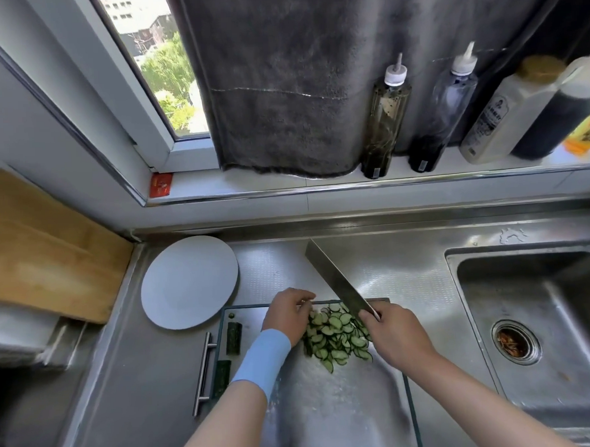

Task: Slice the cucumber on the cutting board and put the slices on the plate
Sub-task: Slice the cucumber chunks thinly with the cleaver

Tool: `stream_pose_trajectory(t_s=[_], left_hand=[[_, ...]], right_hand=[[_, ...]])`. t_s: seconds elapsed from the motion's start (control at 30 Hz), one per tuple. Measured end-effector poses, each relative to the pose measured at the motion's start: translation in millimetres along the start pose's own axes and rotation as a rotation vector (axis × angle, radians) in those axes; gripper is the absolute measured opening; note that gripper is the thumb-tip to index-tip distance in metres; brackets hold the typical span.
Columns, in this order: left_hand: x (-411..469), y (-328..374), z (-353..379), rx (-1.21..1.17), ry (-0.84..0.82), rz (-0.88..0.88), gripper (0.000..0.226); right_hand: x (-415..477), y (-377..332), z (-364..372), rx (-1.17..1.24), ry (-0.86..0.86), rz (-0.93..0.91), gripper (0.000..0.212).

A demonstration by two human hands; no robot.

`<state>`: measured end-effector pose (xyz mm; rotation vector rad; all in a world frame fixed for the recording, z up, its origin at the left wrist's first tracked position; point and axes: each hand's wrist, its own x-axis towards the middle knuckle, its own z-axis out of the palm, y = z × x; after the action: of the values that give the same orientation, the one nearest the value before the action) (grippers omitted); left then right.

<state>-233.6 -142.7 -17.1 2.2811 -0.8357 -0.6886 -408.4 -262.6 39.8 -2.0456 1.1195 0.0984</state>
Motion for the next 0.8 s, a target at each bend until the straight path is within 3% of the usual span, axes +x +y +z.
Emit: stream_pose_trajectory(t_s=[0.1, 0.23, 0.33, 0.6, 0.8], left_hand=[[-10.8, -17.2, -18.1, 0.006, 0.136, -0.089, 0.026], [-29.2, -51.5, -38.4, 0.37, 0.236, -0.267, 0.033], [-49.6, -73.3, -45.4, 0.406, 0.257, -0.432, 0.039], [-70.8, -101.6, -44.0, 0.307, 0.237, -0.28, 0.025], [-56.0, -101.8, -61.0, 0.216, 0.161, -0.383, 0.054]], right_hand=[[-6.7, -9.8, 6.7, -0.016, -0.023, 0.003, 0.031], [-17.0, -24.7, 22.7, -0.061, -0.074, -0.019, 0.026], [-29.9, -36.1, 39.6, -0.068, -0.113, -0.048, 0.031], [-70.0, -50.4, 81.1, -0.086, -0.157, -0.045, 0.033], [-94.9, -43.9, 111.1, -0.096, -0.161, 0.014, 0.034]])
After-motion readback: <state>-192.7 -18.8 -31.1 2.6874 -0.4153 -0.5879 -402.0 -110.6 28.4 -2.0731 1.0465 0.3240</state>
